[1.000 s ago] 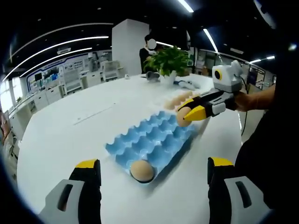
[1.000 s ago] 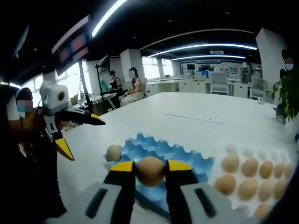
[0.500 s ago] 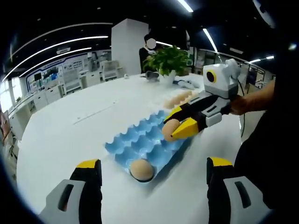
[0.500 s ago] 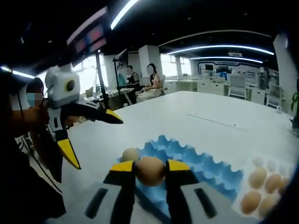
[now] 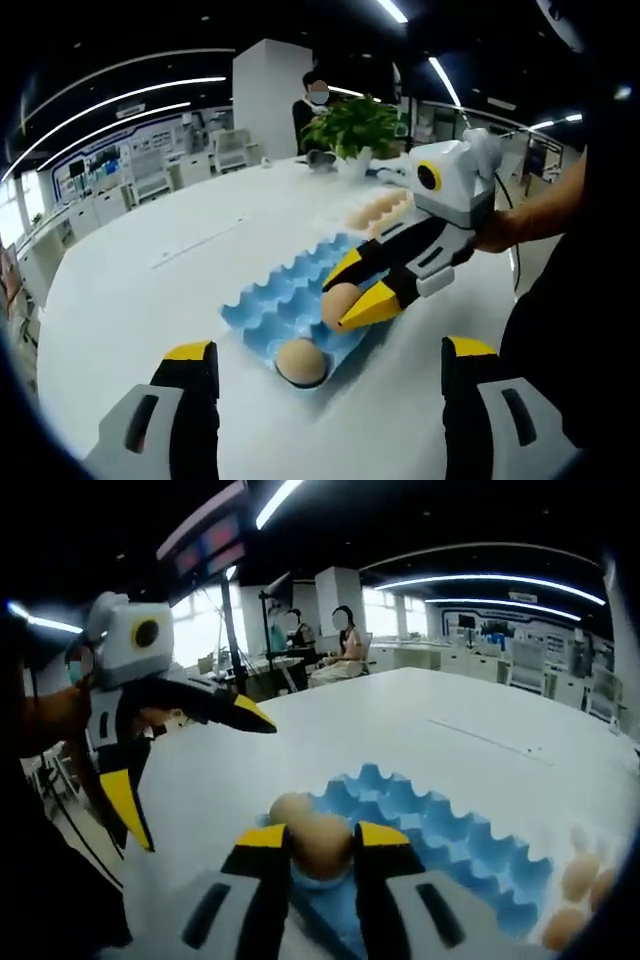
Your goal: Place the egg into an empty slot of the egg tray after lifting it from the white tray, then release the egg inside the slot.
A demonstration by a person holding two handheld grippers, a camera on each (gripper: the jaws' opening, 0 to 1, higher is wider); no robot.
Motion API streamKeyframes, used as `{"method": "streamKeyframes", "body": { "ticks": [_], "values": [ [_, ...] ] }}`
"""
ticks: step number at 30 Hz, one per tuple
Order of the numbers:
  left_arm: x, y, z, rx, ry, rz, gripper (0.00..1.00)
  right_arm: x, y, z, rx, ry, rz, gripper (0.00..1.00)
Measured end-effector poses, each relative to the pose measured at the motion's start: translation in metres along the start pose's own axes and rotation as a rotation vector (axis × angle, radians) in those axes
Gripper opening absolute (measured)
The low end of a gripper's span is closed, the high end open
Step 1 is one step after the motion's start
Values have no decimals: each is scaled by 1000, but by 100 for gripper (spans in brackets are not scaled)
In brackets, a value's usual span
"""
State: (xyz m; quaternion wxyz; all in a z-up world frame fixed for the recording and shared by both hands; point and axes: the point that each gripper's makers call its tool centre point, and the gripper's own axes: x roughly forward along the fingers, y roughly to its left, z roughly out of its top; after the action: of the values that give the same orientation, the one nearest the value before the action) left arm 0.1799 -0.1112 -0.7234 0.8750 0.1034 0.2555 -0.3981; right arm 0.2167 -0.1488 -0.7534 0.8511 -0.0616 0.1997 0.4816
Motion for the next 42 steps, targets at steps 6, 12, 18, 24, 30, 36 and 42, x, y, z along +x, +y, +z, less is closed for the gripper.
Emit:
{"method": "streamKeyframes", "body": {
  "ticks": [6, 12, 18, 24, 30, 36, 42],
  "values": [
    [1, 0, 0, -2, -2, -5, 93, 6, 1, -9, -28, 24, 13, 24],
    [1, -2, 0, 4, -2, -10, 93, 9, 4, -15, -62, 45, 25, 24],
    [2, -3, 0, 4, -2, -13, 93, 9, 5, -17, -101, 40, 30, 25],
    [2, -4, 0, 8, -2, -14, 93, 8, 8, -19, -173, 47, 37, 25],
    [2, -6, 2, 10, -7, -16, 93, 8, 7, -19, -179, 42, 36, 26],
    [1, -7, 4, 7, -16, -17, 93, 6, 8, -17, -196, 39, 39, 25],
    [0, -7, 6, 14, -17, -16, 93, 4, 9, -18, -203, 35, 43, 25]
  ]
}}
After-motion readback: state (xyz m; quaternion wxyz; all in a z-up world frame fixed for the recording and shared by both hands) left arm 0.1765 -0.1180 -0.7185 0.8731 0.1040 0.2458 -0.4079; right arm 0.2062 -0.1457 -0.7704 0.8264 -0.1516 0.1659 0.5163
